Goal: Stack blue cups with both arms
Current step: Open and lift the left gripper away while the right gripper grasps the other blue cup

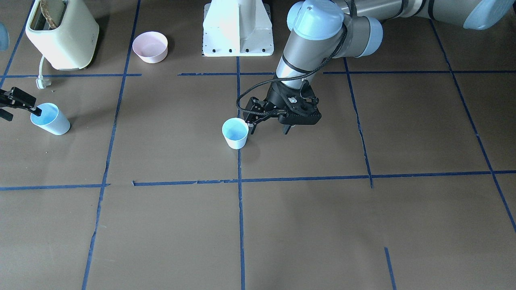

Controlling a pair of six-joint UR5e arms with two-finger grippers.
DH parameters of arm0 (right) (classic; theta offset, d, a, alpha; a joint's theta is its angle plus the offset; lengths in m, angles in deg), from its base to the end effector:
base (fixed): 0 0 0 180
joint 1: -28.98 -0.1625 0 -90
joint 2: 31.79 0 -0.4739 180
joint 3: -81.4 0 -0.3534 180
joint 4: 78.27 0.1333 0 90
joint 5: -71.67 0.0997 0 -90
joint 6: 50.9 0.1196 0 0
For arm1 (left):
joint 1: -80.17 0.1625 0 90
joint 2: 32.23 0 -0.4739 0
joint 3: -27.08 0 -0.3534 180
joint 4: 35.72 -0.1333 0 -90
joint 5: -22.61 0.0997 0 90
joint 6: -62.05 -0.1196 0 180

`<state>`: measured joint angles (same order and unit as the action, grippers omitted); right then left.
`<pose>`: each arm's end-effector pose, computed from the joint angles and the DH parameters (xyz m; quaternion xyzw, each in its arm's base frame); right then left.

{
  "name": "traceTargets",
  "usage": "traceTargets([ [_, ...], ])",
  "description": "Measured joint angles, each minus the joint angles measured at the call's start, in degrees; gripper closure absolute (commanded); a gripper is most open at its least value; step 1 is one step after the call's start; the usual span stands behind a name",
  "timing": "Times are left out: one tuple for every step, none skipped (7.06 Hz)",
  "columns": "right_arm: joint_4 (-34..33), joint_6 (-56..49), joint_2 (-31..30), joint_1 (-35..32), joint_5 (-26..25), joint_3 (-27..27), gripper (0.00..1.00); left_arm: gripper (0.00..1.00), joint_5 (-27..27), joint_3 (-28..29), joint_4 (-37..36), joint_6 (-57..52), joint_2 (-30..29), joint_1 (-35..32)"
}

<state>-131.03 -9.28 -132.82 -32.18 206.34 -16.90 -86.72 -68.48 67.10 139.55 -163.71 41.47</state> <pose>-0.1463 -0.3677 0.6581 0.0148 -0.4547 -0.0137 0.8904 0.4896 -0.5123 0.2294 0.0813 0.5064 -0.1121 0.8511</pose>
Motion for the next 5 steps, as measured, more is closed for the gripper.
traceTargets([
  [-0.1,0.1,0.0,1.5,-1.4,0.5,0.31,0.0,0.0,-0.1,0.0,0.0,0.0,0.0],
  [-0.1,0.1,0.0,2.8,-2.5,1.1,0.62,0.0,0.0,-0.5,0.0,0.0,0.3,0.0],
  [-0.1,0.1,0.0,3.4,-3.1,1.4,0.97,0.0,0.0,-1.5,0.0,0.0,1.1,-0.1],
  [0.0,0.1,0.0,3.8,-3.4,1.6,1.0,0.0,0.0,-3.3,0.0,0.0,2.4,-0.1],
  [0.1,0.0,0.1,4.0,-3.3,1.5,1.0,0.0,0.0,-4.7,0.0,0.0,3.4,-0.3],
])
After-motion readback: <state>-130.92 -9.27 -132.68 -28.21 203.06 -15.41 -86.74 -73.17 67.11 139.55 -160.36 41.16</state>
